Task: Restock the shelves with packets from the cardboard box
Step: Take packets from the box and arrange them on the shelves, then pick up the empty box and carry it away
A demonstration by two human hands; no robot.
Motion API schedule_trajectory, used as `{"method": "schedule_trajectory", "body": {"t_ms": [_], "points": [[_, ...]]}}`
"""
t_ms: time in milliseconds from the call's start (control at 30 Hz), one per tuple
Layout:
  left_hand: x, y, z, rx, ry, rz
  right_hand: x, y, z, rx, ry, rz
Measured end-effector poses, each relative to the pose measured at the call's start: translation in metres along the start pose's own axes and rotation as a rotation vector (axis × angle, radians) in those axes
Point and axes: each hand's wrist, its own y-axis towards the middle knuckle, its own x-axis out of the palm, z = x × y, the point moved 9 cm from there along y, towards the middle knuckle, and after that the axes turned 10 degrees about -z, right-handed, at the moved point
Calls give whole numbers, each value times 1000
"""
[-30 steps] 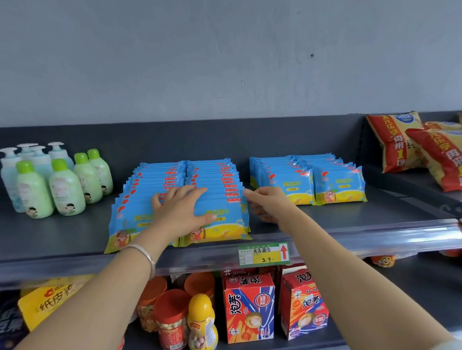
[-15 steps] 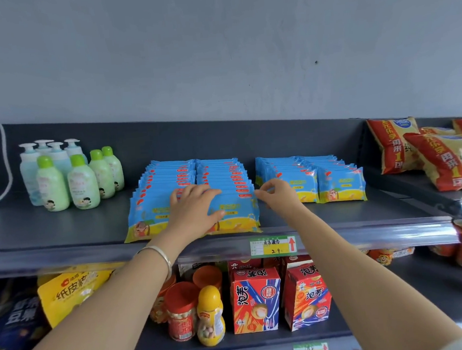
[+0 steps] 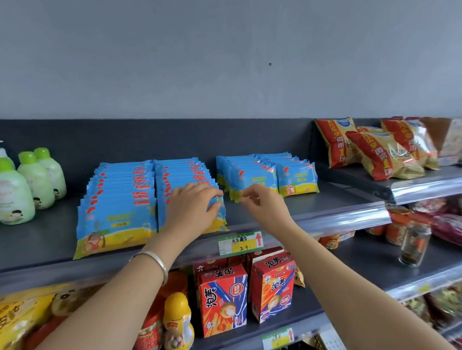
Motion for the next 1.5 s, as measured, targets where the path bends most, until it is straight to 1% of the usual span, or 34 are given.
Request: {"method": "schedule_trajectory", "body": {"t_ms": [100,233,500,633,767,933,1100,1300,1500], "points": [[8,8,21,45,-28,9,-16,-8,16,20,-58,12],[12,16,42,98,-83,52,-40,-19,35,50,-57,43],[33,33,87,140,-86,15,-78,-34,77,64,-11,64],[52,44,134,172,-98,-14,-106,-49,111,71,-25,51],[83,50,200,230,-111,-31,-147,-76,161,87,-120,45],[143,49,280,266,-145,-127,-193,-127,241,174,-214,19],[203,38,349,301,-153,-235,-218,-182,323,295,-315,-28],[276,14,409,379,-201,-413,-214,-252,402,437,-451,-160],[338,-18,432,399,-245,-564,-193,-306,440,533,-575,-277]]}}
